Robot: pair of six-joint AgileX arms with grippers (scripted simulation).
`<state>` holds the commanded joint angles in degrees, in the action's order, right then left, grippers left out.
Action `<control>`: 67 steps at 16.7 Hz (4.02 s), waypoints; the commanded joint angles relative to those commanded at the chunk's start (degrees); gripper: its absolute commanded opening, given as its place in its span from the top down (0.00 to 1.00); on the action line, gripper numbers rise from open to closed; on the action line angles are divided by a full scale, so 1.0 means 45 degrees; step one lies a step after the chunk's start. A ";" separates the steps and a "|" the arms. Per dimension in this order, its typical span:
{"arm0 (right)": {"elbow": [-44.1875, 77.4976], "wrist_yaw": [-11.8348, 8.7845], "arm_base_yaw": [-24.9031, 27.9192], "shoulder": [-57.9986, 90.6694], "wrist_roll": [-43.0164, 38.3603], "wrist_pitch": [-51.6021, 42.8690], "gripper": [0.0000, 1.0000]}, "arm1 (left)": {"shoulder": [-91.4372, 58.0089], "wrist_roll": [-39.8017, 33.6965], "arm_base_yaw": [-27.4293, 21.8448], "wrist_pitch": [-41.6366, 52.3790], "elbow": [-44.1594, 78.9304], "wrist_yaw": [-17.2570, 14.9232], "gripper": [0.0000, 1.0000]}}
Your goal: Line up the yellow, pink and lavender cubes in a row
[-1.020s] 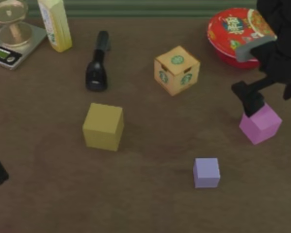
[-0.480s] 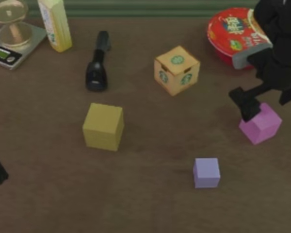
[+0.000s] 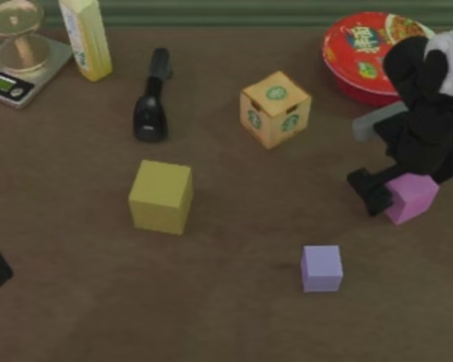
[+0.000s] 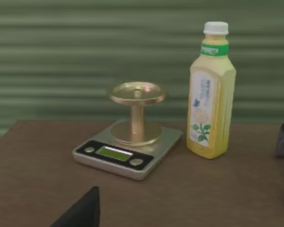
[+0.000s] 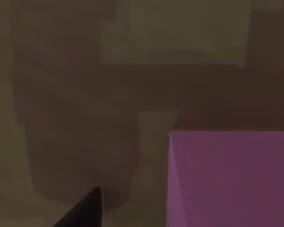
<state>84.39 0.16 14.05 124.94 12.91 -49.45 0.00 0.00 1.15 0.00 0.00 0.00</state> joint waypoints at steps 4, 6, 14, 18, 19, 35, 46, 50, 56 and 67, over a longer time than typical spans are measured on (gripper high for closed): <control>0.0000 0.0000 0.0000 0.0000 0.0000 0.0000 0.08 | 0.0000 0.0000 0.0000 0.0000 0.0000 0.0000 0.00; 0.0000 0.0000 0.0000 0.0000 0.0000 0.0000 0.23 | 0.0000 0.0000 0.0000 0.0000 0.0000 0.0000 0.00; 0.0000 0.0000 0.0000 0.0000 0.0000 0.0000 0.83 | 0.0000 0.0000 0.0000 0.0000 0.0000 0.0000 0.00; 0.0000 0.0000 0.0000 0.0000 0.0000 0.0000 1.00 | 0.0000 0.0000 0.0000 0.0000 0.0000 0.0000 0.00; 0.0000 0.0000 0.0000 0.0000 0.0000 0.0000 1.00 | 0.0000 0.0000 0.0000 0.0000 0.0000 0.0000 0.00; 0.2077 -0.0064 0.0089 -0.1356 -0.0013 -0.3198 1.00 | 0.0000 0.0000 0.0000 0.0000 0.0000 0.0000 0.00; 0.2452 -0.0017 0.2151 -0.1143 -0.3796 -0.3586 1.00 | 0.0000 0.0000 0.0000 0.0000 0.0000 0.0000 0.00; 0.2572 0.0036 0.4212 -0.1184 -0.8028 -0.3919 1.00 | 0.0000 0.0000 0.0000 0.0000 0.0000 0.0000 0.00; 0.2609 0.0130 0.6781 -0.1557 -1.2773 -0.4123 1.00 | 0.0000 0.0000 0.0000 0.0000 0.0000 0.0000 0.00; 0.1844 0.0128 0.7113 -0.1411 -1.3407 -0.3125 1.00 | 0.0000 0.0000 0.0000 0.0000 0.0000 0.0000 0.00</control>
<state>92.69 0.74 46.06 118.59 -47.42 -63.51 0.00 0.00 1.15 0.00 0.00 0.00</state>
